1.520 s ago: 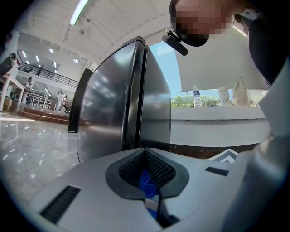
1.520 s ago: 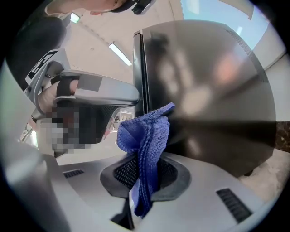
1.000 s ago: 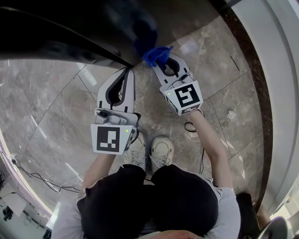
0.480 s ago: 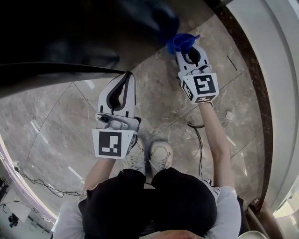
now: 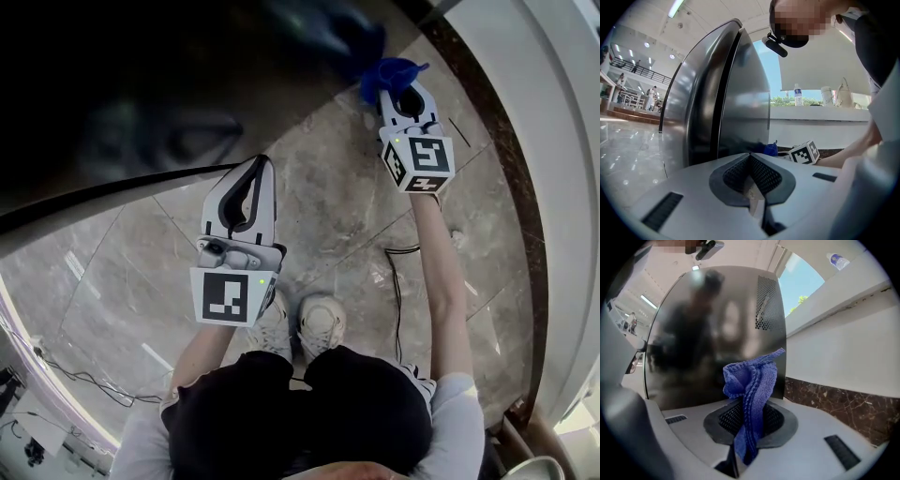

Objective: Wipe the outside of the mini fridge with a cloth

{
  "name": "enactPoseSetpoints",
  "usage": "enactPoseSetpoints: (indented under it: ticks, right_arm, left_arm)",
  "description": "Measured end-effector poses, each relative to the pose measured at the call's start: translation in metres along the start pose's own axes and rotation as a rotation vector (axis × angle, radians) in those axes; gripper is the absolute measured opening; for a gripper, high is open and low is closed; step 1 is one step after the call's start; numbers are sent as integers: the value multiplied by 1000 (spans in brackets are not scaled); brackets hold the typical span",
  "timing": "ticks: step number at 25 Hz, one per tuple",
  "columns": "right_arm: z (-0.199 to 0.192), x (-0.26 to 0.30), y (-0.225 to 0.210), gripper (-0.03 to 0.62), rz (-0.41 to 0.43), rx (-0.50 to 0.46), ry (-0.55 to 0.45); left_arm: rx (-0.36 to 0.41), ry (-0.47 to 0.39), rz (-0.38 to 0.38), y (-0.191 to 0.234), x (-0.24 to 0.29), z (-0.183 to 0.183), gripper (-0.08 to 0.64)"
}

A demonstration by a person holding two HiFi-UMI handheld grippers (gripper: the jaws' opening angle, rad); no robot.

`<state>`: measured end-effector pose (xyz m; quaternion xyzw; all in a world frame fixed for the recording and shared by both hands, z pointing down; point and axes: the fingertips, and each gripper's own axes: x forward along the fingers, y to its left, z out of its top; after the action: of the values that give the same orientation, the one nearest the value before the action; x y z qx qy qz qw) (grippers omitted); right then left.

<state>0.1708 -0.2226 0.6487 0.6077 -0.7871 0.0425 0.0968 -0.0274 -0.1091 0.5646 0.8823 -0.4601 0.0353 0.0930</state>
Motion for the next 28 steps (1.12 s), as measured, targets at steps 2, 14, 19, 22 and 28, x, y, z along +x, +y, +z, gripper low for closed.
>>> enactPoseSetpoints:
  ticks: [2, 14, 19, 22, 28]
  right_arm:
    - [-1, 3, -15, 75, -32, 12, 1]
    - [-2, 15, -79, 75, -183, 59, 12]
    - [-1, 18, -95, 75, -232, 82, 5]
    - [5, 18, -100, 75, -247, 100, -15]
    - [13, 4, -94, 75, -253, 147, -49]
  left_arm:
    - [0, 3, -3, -1, 2, -2, 5]
    - [0, 18, -8, 0, 7, -6, 5]
    - [-4, 22, -12, -1, 10, -9, 5]
    - [-5, 25, -15, -2, 12, -11, 5]
    - [-2, 15, -22, -6, 12, -7, 5]
